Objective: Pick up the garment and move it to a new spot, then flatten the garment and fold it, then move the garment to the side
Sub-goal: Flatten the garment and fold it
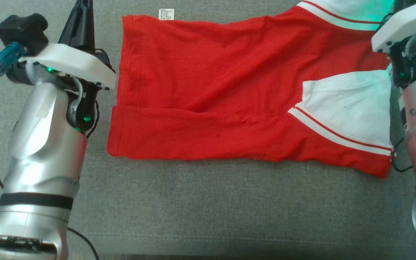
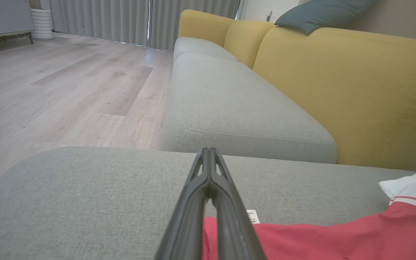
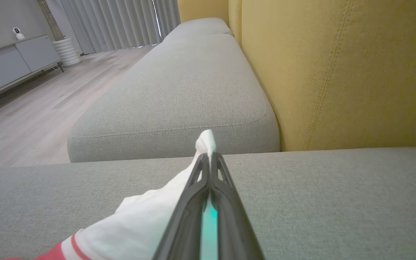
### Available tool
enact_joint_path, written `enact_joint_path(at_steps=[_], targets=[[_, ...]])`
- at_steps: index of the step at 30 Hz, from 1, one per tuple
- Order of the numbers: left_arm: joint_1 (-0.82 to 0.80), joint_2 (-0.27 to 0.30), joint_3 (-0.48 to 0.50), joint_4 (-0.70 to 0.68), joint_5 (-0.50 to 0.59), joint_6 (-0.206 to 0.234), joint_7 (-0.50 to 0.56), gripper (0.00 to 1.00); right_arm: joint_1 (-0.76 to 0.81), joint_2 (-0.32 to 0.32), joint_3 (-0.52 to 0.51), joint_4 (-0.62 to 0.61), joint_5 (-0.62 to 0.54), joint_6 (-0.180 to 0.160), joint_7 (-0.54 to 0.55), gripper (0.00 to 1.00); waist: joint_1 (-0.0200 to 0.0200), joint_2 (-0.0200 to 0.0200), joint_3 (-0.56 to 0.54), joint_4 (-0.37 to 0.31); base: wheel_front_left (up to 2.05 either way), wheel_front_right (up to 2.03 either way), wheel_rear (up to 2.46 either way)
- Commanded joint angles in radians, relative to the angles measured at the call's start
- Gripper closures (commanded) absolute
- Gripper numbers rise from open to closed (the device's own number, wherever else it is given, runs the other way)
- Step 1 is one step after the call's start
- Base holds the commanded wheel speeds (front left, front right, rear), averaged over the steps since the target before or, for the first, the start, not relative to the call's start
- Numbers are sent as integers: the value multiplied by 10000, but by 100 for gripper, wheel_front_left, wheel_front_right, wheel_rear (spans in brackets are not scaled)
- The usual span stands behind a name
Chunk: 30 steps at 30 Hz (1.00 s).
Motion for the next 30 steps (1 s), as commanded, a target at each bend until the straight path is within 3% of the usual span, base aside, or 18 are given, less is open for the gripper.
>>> enact_joint_path(at_steps=[1,2,3,4,14,30], targets=[[-210,312,361,-241,113,-34,-52,100,-14,146,207,-252,131,65,1,100,0,0,-41,0,0,0,0],[-180,291,383,-161,138,-51,-52,100,45,150,248,-211,244,65,40,100,0,0,-89,4,0,0,0],[-141,256,424,24,192,-69,-52,52,138,123,308,-144,373,65,26,0,0,0,-177,17,0,0,0],[-119,244,459,55,253,-60,-52,0,178,103,312,-135,428,65,-65,0,0,0,-232,30,0,0,0],[835,106,881,-73,1104,379,-53,0,1027,64,381,-822,-55,65,-1194,0,0,0,-1116,14,0,0,0],[4249,-629,1686,-1611,2102,943,-53,0,5476,1209,-602,-4032,-166,65,-1242,0,0,0,-2877,-313,0,0,0]])
